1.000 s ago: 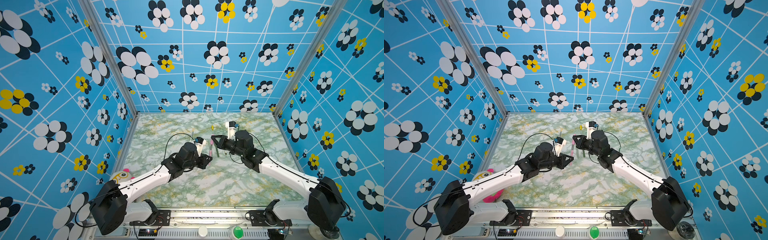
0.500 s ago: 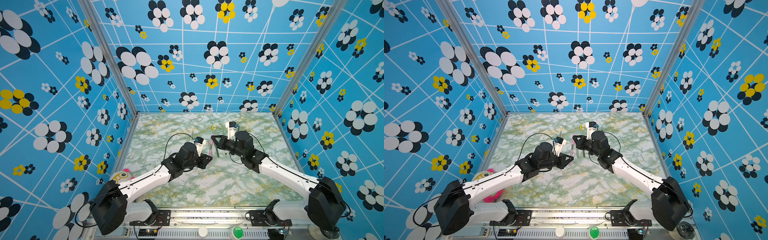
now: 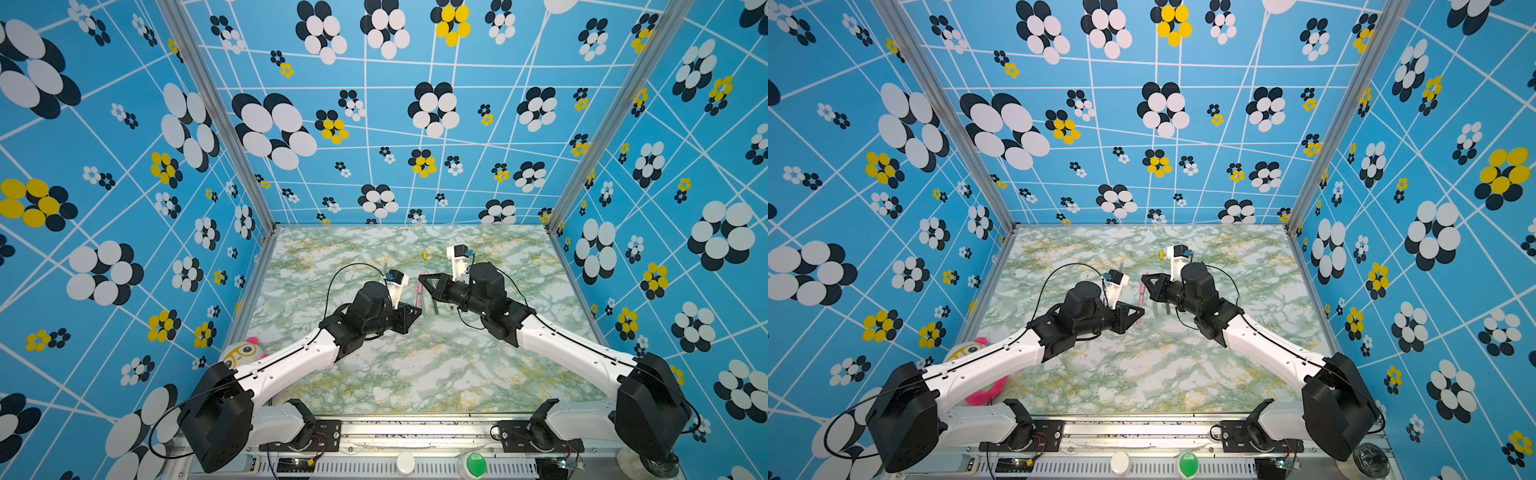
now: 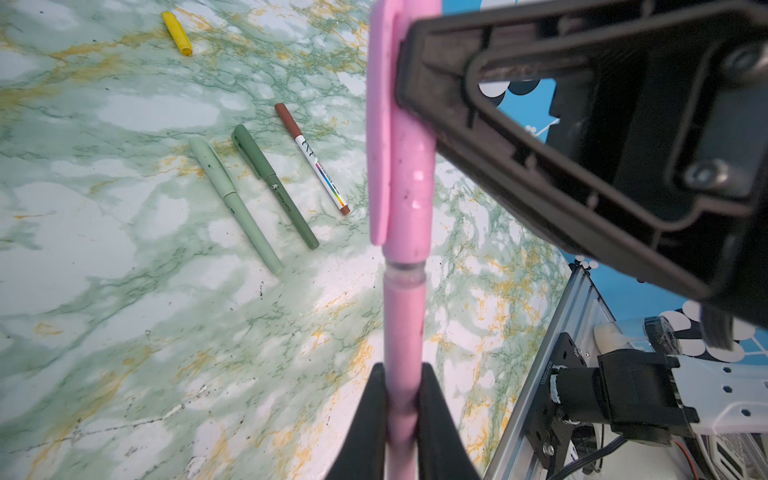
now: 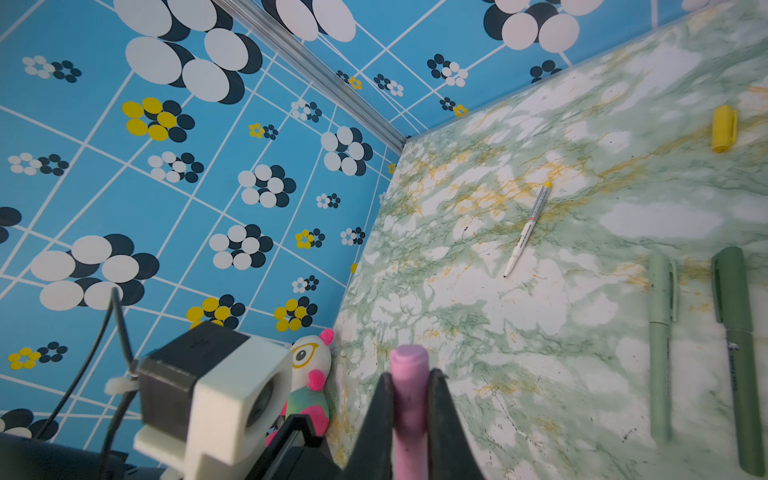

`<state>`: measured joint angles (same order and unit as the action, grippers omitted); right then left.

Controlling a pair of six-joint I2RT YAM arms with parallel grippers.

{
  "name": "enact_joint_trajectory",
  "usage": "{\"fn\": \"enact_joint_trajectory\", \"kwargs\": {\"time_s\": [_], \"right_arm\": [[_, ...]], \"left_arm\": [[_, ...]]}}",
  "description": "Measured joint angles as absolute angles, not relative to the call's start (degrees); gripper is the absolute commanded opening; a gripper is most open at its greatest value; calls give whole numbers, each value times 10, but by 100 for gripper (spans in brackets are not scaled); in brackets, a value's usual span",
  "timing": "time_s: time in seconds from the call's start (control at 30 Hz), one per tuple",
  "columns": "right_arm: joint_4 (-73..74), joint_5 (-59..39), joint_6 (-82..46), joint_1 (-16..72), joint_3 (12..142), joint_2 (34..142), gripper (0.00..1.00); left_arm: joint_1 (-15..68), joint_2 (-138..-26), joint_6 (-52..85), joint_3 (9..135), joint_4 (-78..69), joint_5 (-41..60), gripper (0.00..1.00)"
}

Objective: Insert the pens into the pen caps
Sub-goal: 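Push the pink cap down over the pen tip held by the left gripper, then open the right gripper off the cap and draw it back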

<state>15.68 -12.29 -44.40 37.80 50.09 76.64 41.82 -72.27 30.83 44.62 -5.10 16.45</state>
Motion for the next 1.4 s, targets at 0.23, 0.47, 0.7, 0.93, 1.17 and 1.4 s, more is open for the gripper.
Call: {"fn": "enact_joint_trajectory", "kwargs": {"time_s": [0.23, 0.47, 0.7, 0.93, 1.17, 1.4], "right_arm": [[162, -138, -448, 378, 504, 786, 0], [175, -147, -458, 378, 510, 808, 0], [194, -147, -464, 378, 512, 831, 0], [206, -133, -467, 378, 512, 849, 0], [240, -100, -470, 378, 512, 863, 0], [237, -84, -467, 378, 515, 863, 0]], "left_arm": [[404, -720, 298, 446, -34, 172, 0], [388, -720, 278, 446, -26, 177, 0], [376, -736, 265, 446, -32, 180, 0], [365, -762, 252, 455, -40, 186, 0], [353, -797, 241, 489, -38, 197, 0], [352, -808, 242, 499, -38, 202, 0]]}}
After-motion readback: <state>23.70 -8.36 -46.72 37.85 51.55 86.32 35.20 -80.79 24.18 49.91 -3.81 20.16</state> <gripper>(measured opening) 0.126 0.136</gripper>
